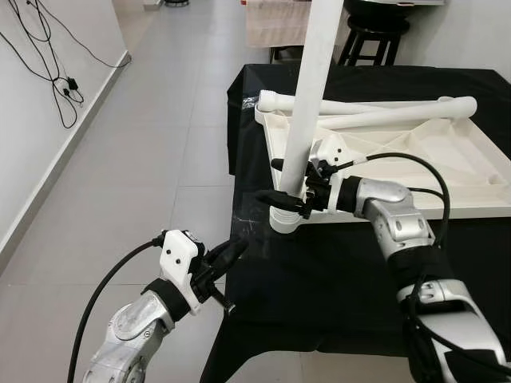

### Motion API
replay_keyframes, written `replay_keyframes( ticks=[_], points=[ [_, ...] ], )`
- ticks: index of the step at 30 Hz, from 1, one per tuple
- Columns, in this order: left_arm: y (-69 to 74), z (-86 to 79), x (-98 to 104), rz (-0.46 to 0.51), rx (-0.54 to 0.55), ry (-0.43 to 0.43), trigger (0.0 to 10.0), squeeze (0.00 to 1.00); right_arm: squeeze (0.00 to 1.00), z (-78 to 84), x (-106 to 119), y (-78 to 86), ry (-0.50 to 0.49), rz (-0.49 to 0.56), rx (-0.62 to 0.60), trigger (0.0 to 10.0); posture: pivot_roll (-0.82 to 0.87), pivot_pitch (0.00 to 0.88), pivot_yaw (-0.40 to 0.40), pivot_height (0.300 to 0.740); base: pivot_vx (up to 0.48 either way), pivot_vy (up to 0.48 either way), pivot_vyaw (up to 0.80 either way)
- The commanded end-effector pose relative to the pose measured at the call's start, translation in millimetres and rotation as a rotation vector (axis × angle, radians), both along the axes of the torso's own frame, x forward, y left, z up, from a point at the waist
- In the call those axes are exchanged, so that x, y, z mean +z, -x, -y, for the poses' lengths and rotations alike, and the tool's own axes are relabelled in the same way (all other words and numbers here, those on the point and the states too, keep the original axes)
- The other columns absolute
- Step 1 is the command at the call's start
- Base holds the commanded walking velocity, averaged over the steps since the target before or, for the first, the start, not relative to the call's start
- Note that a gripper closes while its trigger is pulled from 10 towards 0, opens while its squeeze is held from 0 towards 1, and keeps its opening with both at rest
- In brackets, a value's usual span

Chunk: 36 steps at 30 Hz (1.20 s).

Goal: Building children table

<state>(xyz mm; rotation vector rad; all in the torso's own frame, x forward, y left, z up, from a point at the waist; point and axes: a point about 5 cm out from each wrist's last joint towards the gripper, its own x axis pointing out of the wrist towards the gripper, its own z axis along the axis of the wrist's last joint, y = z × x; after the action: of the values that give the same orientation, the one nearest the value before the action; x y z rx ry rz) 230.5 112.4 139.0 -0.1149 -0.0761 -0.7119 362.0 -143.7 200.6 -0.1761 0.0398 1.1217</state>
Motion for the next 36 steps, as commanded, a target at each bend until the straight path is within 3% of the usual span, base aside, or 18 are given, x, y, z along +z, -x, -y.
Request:
replay_keyframes(
  ticks=[1, 4, 5, 6, 7, 8, 9, 20, 21, 22, 23, 24, 25, 26, 27, 29, 31, 36],
  points=[
    [0.9, -0.9, -0.6, -0.005, 0.005, 0.009, 10.0, 0.00, 0.00, -1.9, -7.5, 1.2, -0.004, -0.037, 0.048, 10.0, 0.04, 0.083, -0.047, 0.740, 0.000, 0.000, 0.00],
    [0.6, -1.2, -1.2, -0.009, 0.005, 0.009, 10.0, 0.00, 0.00, -0.8, -8.2, 0.6, -0.004, -0.041, 0.047, 10.0, 0.04, 0.083, -0.047, 0.740, 0.000, 0.000, 0.00],
    [0.3, -1.9, -3.3, -0.022, 0.000, 0.004, 10.0, 0.00, 0.00, 3.3, -12.9, 0.1, -0.004, -0.060, 0.043, 4.2, 0.04, 0.080, -0.040, 0.740, 0.000, 0.000, 0.00],
    [0.3, -1.9, -3.3, -0.022, 0.000, 0.004, 10.0, 0.00, 0.00, 3.3, -12.9, 0.1, -0.004, -0.060, 0.043, 4.2, 0.04, 0.080, -0.040, 0.740, 0.000, 0.000, 0.00],
    [0.0, -2.2, -3.9, -0.027, -0.002, 0.003, 10.0, 0.00, 0.00, 5.1, -14.5, 0.1, -0.005, -0.070, 0.043, 2.0, 0.04, 0.080, -0.040, 0.740, 0.000, 0.000, 0.00],
    [0.0, -2.2, -3.9, -0.027, -0.002, 0.003, 10.0, 0.00, 0.00, 5.1, -14.5, 0.1, -0.005, -0.070, 0.043, 2.0, 0.04, 0.080, -0.040, 0.740, 0.000, 0.000, 0.00],
    [-0.2, -3.2, -5.2, -0.035, -0.005, 0.003, 10.0, 0.00, 0.00, 10.1, -17.4, -0.1, -0.013, -0.083, 0.043, 0.0, 0.04, 0.079, -0.034, 0.740, 0.000, 0.000, 0.00],
    [-1.3, -4.8, -5.9, -0.047, -0.004, 0.011, 10.0, 0.00, 0.00, 24.8, -27.2, 5.1, -0.018, -0.065, -0.012, 0.0, 0.03, 0.086, -0.031, 0.740, 0.000, 0.000, 0.00],
    [-1.4, -5.4, -6.0, -0.049, -0.003, 0.012, 10.0, 0.00, 0.00, 27.3, -36.8, 7.0, 0.006, -0.069, -0.110, 0.0, 0.02, 0.087, -0.033, 0.740, 0.000, 0.000, 0.00],
    [-1.4, -5.4, -6.0, -0.049, -0.003, 0.012, 10.0, 0.00, 0.00, 27.3, -36.8, 7.0, 0.006, -0.069, -0.110, 0.0, 0.02, 0.087, -0.033, 0.740, 0.000, 0.000, 0.00],
    [-1.6, -6.4, -6.1, -0.051, -0.002, 0.014, 10.0, 0.00, 0.00, 26.5, -52.3, 10.0, 0.068, -0.081, -0.268, 0.0, 0.02, 0.087, -0.036, 0.740, 0.000, 0.000, 0.00],
    [-1.6, -6.4, -6.1, -0.051, -0.002, 0.014, 10.0, 0.00, 0.00, 26.5, -52.3, 10.0, 0.068, -0.081, -0.268, 0.0, 0.02, 0.087, -0.036, 0.740, 0.000, 0.000, 0.00],
    [-2.0, -7.8, -6.1, -0.051, -0.001, 0.014, 10.0, 0.00, 0.00, 25.6, -63.7, 9.5, 0.056, -0.062, -0.640, 0.0, 0.01, 0.090, -0.034, 0.740, 0.000, 0.000, 0.00],
    [-2.0, -7.8, -6.1, -0.051, -0.001, 0.014, 10.0, 0.00, 0.00, 25.6, -63.7, 9.5, 0.056, -0.062, -0.640, 0.0, 0.01, 0.090, -0.034, 0.740, 0.000, 0.000, 0.00],
    [-2.2, -8.6, -5.8, -0.051, 0.000, 0.014, 10.0, 0.00, 0.00, 22.5, -70.9, 20.1, 0.003, -0.078, -0.873, 0.0, 0.01, 0.095, -0.031, 0.740, 0.000, 0.000, 0.00],
    [-2.2, -8.6, -5.8, -0.051, 0.000, 0.014, 10.0, 0.00, 0.00, 22.5, -70.9, 20.1, 0.003, -0.078, -0.873, 0.0, 0.01, 0.095, -0.031, 0.740, 0.000, 0.000, 0.00],
    [-3.8, -9.3, -6.4, -0.054, -0.002, 0.012, 10.0, 0.00, 0.00, 7.3, -64.5, 34.8, 0.018, -0.024, -0.958, 0.0, 0.00, 0.083, -0.014, 0.740, 0.000, 0.000, 0.00],
    [-5.3, -7.4, -6.9, -0.058, -0.019, 0.011, 10.0, 0.00, 0.00, 4.1, -56.9, 28.8, 0.052, 0.018, -0.920, 0.0, 0.00, 0.086, -0.032, 0.740, 0.000, 0.000, 0.00]
  ],
)
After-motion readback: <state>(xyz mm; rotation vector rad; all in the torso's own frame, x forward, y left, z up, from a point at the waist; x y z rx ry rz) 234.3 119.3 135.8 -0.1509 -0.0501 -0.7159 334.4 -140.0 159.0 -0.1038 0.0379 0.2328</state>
